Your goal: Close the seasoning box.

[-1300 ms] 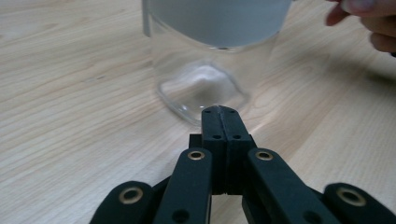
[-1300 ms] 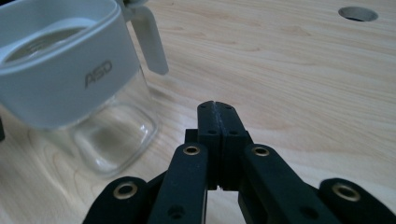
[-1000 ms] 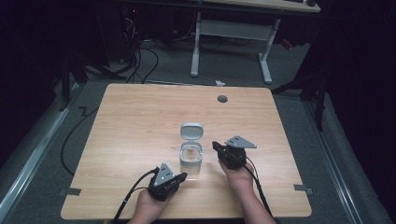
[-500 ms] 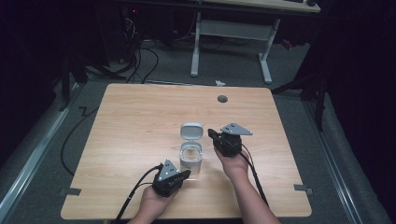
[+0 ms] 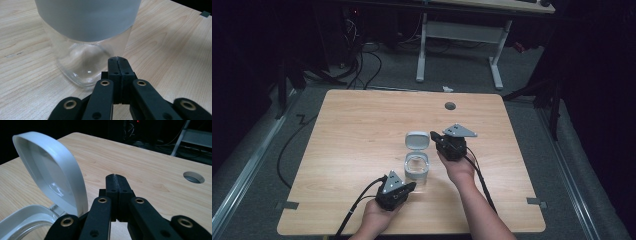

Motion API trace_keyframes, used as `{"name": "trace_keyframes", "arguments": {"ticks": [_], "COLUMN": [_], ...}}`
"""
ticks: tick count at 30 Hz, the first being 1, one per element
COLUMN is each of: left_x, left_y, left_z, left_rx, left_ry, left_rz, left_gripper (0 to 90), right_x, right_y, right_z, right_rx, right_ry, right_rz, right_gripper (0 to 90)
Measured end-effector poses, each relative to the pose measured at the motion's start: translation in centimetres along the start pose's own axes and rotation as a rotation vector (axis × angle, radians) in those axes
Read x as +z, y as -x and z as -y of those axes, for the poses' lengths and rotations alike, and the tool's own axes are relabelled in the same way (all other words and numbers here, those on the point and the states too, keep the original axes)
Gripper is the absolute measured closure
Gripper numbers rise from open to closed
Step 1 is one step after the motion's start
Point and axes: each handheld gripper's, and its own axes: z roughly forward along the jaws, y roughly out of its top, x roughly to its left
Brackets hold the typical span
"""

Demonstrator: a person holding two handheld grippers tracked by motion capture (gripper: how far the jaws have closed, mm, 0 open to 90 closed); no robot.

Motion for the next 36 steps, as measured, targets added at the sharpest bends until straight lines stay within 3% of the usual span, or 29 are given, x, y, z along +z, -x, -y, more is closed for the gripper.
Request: {"name": "trace_keyframes", "arguments": {"ticks": [16, 25, 36], "left_x": [0.0, 0.0, -0.1], "left_y": [0.0, -0.1, 0.0], "left_z": [-0.1, -0.1, 0.0], "left_rx": [-0.011, -0.011, -0.009], "left_ry": [-0.003, -0.001, 0.0], "left_rz": [0.005, 0.006, 0.008], "left_gripper": [90.0, 90.0, 90.0], "right_x": [-0.4, -1.6, -3.1], "right_y": [-1.3, -2.7, -3.8], "right_z": [-0.9, 0.3, 2.3], "right_rx": [-0.031, -0.068, -0.069], "right_ry": [0.013, 0.015, 0.021], "right_rz": [-0.024, -0.045, -0.067], "right_gripper": [89.8, 89.7, 89.7]}}
